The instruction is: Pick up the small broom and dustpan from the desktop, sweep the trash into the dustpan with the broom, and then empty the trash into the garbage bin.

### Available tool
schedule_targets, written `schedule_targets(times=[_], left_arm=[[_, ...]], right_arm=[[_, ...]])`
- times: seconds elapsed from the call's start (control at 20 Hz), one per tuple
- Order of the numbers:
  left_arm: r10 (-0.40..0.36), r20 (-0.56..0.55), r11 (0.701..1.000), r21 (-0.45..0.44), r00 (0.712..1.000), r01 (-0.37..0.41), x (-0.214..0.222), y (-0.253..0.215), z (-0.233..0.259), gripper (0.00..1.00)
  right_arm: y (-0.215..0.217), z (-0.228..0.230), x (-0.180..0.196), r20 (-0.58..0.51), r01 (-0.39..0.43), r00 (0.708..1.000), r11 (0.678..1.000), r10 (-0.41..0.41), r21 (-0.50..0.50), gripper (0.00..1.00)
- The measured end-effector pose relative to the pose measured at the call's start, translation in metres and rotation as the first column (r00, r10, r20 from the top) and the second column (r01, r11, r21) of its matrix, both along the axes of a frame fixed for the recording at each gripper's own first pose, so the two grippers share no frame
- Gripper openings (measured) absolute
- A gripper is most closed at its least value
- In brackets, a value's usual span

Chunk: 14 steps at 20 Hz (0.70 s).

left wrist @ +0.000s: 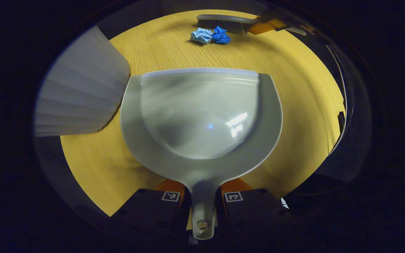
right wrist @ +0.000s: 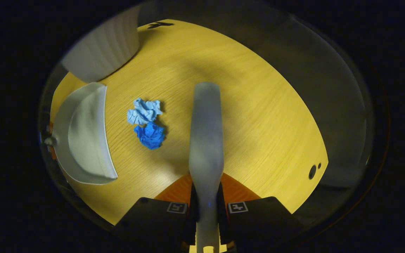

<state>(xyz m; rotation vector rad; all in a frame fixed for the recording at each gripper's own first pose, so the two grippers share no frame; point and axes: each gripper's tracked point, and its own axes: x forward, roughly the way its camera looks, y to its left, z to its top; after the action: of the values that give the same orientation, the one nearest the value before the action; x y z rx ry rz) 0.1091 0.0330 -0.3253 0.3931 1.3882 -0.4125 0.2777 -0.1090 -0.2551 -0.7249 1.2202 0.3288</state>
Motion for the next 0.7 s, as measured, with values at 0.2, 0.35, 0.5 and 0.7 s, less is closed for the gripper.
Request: schedule_targets(times=[0.2,0.35,0.5,0.7], left_arm=[[-0.102,0.048,0.995,0.004,0.994,0.102,0.008,0.001,0.001,0.3],[-0.143,0.101,0.989,-0.022,0.985,0.145,0.008,0.001,-0.002,0.3],[-0.167,0.113,0.983,-0.059,0.98,0.174,-0.008,0.002,0.001,0.3],[-0.172,0.115,0.979,-0.092,0.978,0.183,-0.039,0.009,-0.001,0.3]], right_arm=[[0.031,-0.011,-0.034,-0.117,-0.182,0.977,0.983,0.179,-0.012,0.28],[0.063,-0.014,-0.073,-0.212,-0.178,0.956,0.976,0.202,0.126,0.28],[0.083,-0.016,-0.112,-0.28,-0.145,0.936,0.959,0.212,0.242,0.28],[0.079,-0.01,-0.113,-0.322,-0.158,0.913,0.945,0.25,0.285,0.28]])
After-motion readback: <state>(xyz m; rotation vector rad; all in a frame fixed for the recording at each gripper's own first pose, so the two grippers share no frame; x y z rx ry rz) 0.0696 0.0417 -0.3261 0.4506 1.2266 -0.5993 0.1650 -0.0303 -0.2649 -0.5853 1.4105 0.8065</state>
